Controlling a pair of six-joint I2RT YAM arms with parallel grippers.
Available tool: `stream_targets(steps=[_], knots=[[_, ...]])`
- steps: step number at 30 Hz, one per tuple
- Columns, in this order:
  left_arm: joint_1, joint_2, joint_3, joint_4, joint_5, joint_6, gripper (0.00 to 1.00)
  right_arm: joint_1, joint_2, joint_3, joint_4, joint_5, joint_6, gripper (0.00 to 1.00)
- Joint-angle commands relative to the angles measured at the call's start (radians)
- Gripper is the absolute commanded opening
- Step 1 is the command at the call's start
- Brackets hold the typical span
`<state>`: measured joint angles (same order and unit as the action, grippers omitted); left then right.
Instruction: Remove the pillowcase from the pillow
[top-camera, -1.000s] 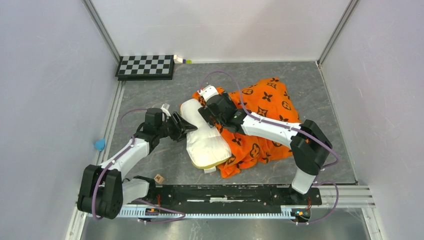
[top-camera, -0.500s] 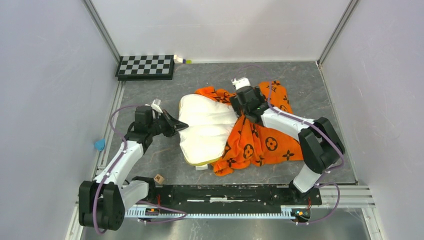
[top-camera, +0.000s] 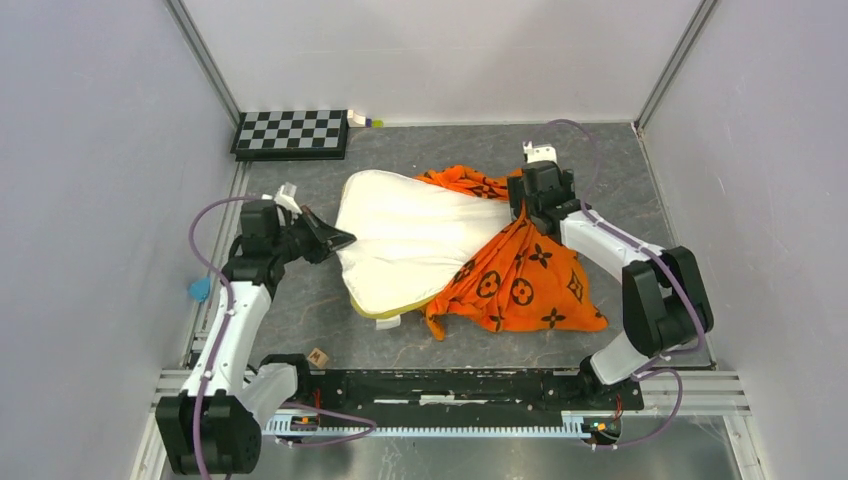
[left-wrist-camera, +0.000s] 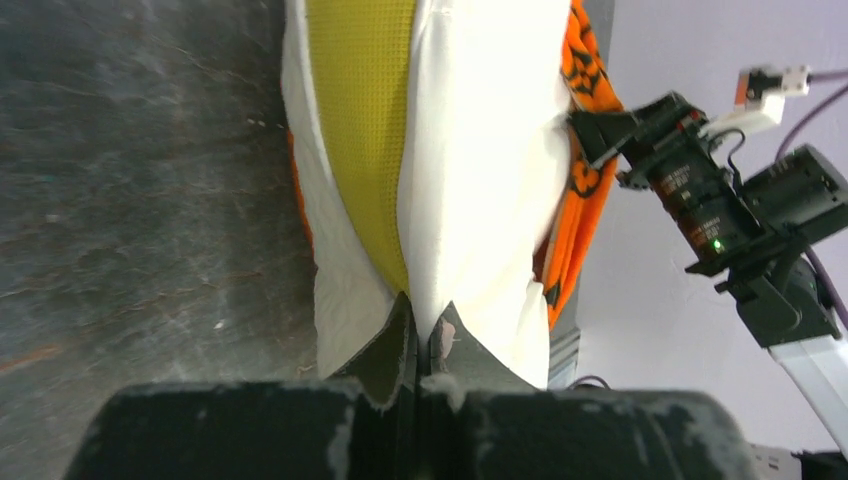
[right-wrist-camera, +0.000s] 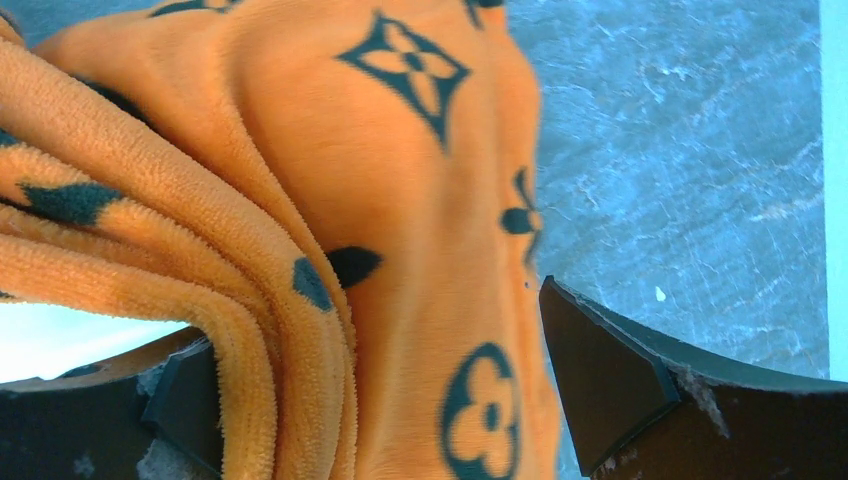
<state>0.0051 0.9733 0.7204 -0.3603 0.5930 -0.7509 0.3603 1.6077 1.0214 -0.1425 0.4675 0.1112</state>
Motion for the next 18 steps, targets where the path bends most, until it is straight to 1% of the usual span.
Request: stream_targets(steps=[1,4,10,13,15,18], knots=[[0.109,-0.099,0.095,-0.049,-0.133,0.085,0.02,-0.117,-0.069,-0.043,0.008,0.163,0.017,0.98],[0.137,-0.128,0.102,-0.060,-0.186,0.075,0.02,-0.134,-0.096,-0.059,0.021,0.158,0.022,0.98],[0.153,-0.130,0.109,-0.077,-0.267,0.040,0.02,-0.137,-0.106,-0.049,0.020,0.132,0.024,0.98],[0.154,-0.140,0.093,-0.075,-0.303,0.012,0.02,-0.136,-0.134,-0.055,0.029,0.077,0.022,0.98],[0.154,-0.142,0.064,-0.022,-0.247,-0.003,0.02,-0.137,-0.168,-0.062,0.045,-0.051,0.002,0.98],[0.153,-0.124,0.009,0.085,-0.111,-0.053,0.02,-0.134,-0.213,-0.064,0.069,-0.348,-0.015,0.98]])
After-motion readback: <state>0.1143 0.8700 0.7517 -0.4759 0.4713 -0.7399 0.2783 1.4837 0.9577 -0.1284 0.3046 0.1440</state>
